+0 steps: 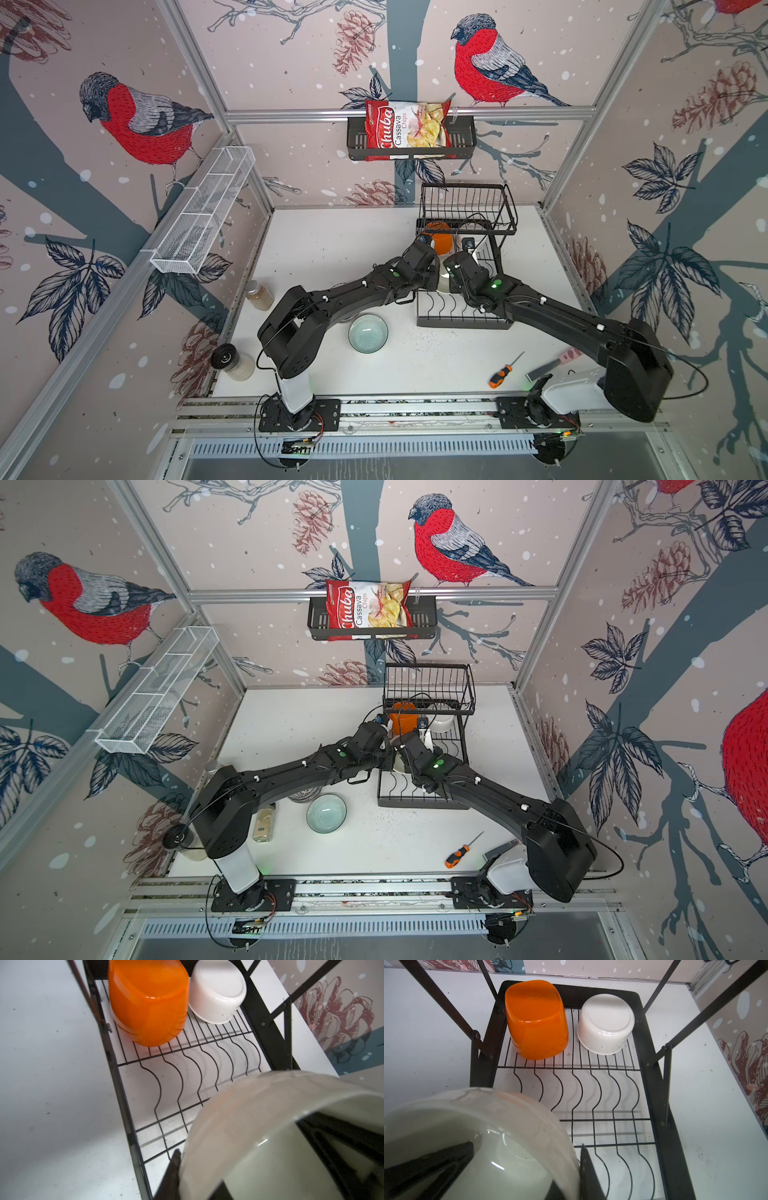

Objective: Load the bowls into the dish rack

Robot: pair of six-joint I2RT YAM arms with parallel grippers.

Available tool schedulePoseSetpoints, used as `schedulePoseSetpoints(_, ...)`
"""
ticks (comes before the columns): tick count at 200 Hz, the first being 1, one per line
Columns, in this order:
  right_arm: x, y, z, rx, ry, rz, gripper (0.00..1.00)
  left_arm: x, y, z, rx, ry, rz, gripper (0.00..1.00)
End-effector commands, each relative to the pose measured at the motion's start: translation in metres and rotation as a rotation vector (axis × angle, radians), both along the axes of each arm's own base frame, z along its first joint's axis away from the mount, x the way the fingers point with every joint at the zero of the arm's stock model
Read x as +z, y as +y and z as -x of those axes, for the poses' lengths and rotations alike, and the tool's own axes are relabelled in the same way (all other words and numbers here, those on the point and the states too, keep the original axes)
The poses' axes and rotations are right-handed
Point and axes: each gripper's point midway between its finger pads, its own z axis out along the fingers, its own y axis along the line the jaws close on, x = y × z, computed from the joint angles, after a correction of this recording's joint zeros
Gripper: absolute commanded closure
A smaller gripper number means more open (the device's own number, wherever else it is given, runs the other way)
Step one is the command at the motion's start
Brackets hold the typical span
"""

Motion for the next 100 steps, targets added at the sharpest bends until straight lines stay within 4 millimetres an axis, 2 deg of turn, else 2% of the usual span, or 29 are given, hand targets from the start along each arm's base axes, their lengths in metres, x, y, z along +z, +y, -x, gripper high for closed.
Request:
schedulePoseSetpoints(1, 0.016, 0.008, -0.009, -0.022, -0.068, -0.055, 1.00, -0.001, -0.003, 0.004, -0.035, 0.005, -0.012, 0.95)
schedulePoseSetpoints(10, 0.015, 0.009, -0.008, -0.024, -0.067, -0.054, 1.00, -0.001, -0.003, 0.004, -0.034, 0.006, -0.012, 1.00)
schedulePoseSetpoints(32, 0.015, 0.011, -0.008, -0.025, -0.065, -0.054, 1.00, -0.003, -0.003, 0.003, -0.030, 0.010, -0.019, 1.00)
schedulePoseSetpoints(46, 0.015, 0.011, -0.007, -0.030, -0.059, -0.057, 0.97, -0.004, -0.003, 0.003, -0.027, 0.012, -0.021, 1.00)
schedulePoseSetpoints(100, 0.024, 0.020, -0.003, 0.008, -0.037, -0.123, 0.72, -0.006, -0.005, 0.003, -0.037, 0.020, -0.013, 1.00)
